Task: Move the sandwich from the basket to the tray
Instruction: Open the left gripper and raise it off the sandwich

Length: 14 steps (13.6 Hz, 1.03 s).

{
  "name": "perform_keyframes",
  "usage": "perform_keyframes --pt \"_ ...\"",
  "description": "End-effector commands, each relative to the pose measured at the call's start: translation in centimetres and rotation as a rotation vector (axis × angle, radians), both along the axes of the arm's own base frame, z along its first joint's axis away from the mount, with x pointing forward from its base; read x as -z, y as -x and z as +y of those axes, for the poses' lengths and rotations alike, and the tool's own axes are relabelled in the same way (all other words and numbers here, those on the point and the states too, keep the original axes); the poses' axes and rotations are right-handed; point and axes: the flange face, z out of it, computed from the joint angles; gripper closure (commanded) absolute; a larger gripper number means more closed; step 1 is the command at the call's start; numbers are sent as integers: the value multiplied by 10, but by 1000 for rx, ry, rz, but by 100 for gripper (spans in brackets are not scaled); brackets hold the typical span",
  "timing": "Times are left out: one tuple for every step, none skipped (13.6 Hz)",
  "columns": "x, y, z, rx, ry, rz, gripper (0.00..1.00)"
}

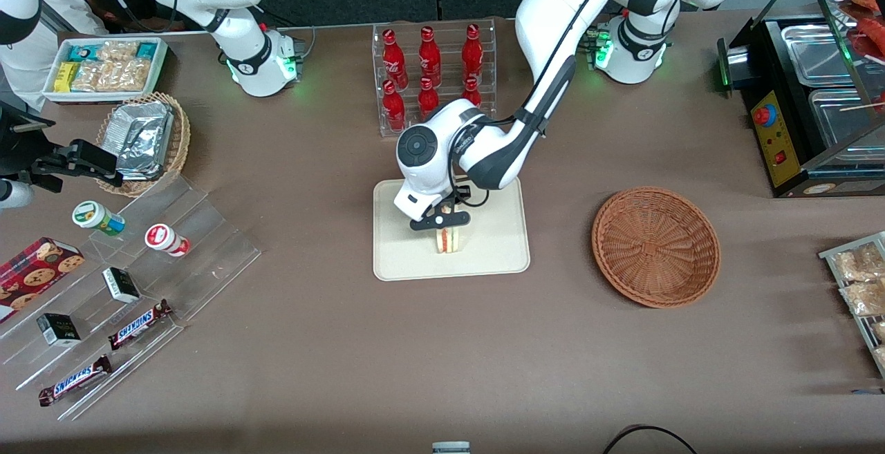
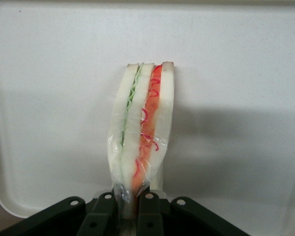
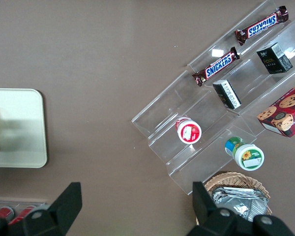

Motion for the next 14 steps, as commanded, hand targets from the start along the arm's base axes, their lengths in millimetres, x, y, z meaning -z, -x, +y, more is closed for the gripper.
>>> perform_keyframes --pt "5 -2 -8 -27 7 -15 79" --pt "6 -2 -7 -28 5 -15 45" --pt "4 -3 -6 -17 8 -17 5" --pt "-1 -4 -6 -15 10 -19 0" --pt "-9 -7 -5 -23 13 -22 0" --pt "-22 -10 -2 -32 18 -28 0" --pt "-41 -12 2 -37 15 -29 0" --pt "-66 -13 7 -44 11 -32 0" --pt "-96 -19 18 -64 15 -37 0" --pt "-126 -33 40 -98 16 -37 0" --pt "-157 -38 58 -118 14 -34 0" --pt "-187 -42 76 -133 8 -32 0" --pt "-217 -48 102 -162 4 -27 0" --pt "-247 -54 130 -199 1 -27 0"
